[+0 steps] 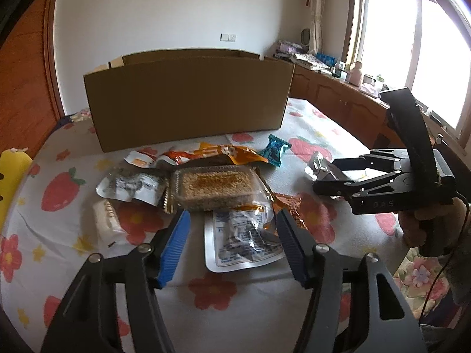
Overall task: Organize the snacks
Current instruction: 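Move both grippers back to the snacks and lower toward the packets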
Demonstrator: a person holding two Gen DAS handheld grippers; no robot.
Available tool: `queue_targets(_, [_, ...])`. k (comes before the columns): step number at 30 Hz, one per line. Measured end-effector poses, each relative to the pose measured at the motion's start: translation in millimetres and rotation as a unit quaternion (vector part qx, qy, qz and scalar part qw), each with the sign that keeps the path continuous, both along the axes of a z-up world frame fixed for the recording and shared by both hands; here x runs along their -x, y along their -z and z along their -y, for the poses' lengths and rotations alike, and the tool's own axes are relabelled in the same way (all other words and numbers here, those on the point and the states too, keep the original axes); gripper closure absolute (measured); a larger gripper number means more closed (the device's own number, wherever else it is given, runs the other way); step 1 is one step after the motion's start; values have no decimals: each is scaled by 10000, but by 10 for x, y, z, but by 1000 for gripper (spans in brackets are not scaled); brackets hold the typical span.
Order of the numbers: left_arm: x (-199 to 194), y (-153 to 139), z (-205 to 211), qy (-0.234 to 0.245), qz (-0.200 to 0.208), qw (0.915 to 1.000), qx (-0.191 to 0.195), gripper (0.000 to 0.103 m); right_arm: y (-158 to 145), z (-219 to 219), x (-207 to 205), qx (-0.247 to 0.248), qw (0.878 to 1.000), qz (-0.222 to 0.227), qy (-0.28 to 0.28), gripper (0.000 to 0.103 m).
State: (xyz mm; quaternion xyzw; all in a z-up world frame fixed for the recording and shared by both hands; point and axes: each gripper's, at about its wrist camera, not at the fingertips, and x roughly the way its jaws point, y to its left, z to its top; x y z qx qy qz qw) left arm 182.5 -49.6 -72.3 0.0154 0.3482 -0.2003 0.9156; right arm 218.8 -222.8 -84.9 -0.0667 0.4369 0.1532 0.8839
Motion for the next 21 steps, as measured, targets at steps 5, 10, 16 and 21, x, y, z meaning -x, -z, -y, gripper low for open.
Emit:
queue_targets(5, [-96,70,102,29,-238,9996,-115,39,21,-38,3,117,9999,76,49,35])
queue_targets(10, [-184,153,164,-3,-493,9984,-261,39,27,-39,5,95,9999,93,53,35])
queue_targets(16, [-211,193,184,-30,-731,9968,-326,38,28,-41,1,97,9999,103,54,35])
queue_targets(21, [-190,194,146,-54,-743,9967,-332,37,29,-39,3,91,9999,98,50,35])
